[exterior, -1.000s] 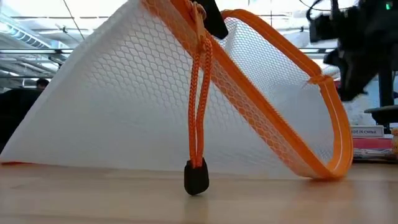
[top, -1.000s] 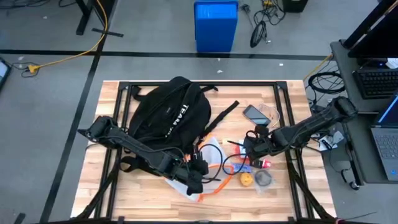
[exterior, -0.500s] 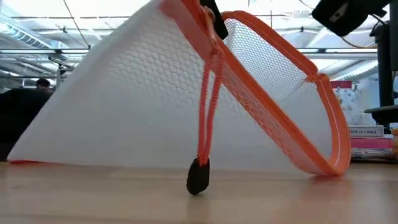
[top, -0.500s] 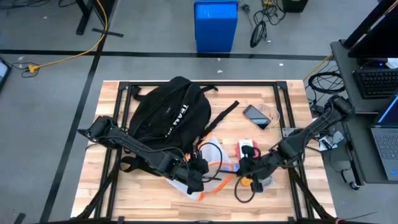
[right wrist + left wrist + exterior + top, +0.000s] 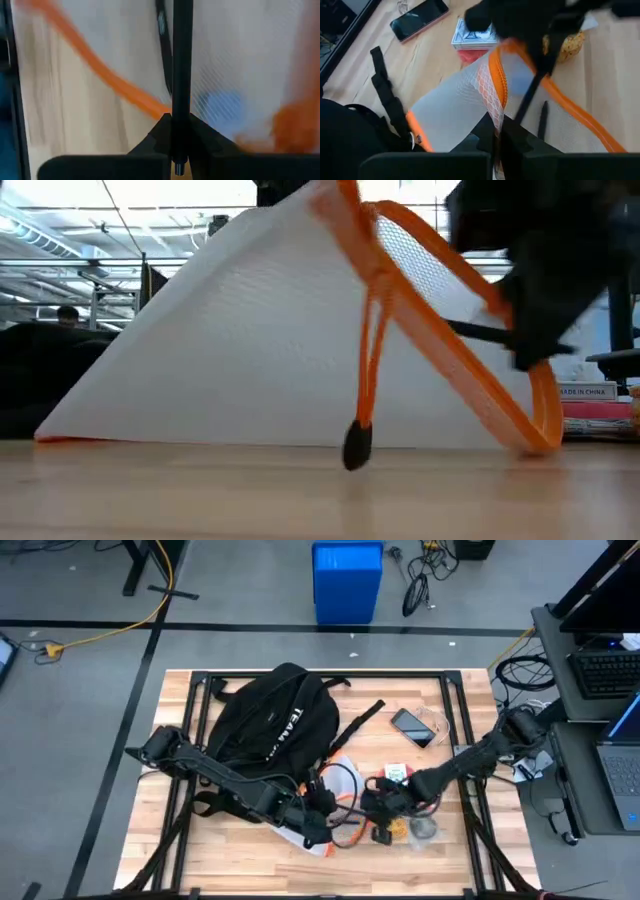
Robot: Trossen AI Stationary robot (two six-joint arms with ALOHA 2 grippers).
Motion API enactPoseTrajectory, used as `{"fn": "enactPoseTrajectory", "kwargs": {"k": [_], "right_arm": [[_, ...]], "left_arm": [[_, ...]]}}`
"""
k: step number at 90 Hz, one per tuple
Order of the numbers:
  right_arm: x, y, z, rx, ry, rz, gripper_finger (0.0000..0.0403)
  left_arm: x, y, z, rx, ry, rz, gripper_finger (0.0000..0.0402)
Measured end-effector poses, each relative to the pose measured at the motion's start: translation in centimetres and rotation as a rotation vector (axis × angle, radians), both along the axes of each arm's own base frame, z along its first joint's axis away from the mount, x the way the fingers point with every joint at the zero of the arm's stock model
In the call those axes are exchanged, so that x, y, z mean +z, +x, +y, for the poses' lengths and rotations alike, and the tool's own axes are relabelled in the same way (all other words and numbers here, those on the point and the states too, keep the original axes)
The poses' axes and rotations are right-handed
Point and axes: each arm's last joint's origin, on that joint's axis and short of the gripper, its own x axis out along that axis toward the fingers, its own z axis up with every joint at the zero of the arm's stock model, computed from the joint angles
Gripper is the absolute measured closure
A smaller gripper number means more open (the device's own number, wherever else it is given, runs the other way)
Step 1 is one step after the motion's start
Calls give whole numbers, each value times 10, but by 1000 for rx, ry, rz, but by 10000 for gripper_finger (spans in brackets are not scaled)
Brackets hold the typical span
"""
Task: Unpack backpack
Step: Put the black pen into the orange zip bag
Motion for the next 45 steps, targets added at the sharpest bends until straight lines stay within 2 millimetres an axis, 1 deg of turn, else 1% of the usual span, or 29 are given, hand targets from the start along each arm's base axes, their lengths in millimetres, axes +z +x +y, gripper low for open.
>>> {"fn": "enactPoseTrajectory", "kwargs": {"k": [10, 25, 36, 45], "right_arm": [[-5, 13, -7, -50, 24, -35, 388], [-17, 25, -17, -106, 20, -43, 381], [-26, 28, -19, -109, 13, -19, 356], [-30, 29, -18, -87, 5, -11, 328]], "left_arm": [[1, 1, -1, 0, -8, -19, 402], [2, 2, 0, 1, -12, -27, 402], [2, 2, -1, 0, -11, -26, 402], [2, 2, -1, 0, -11, -25, 402]]}}
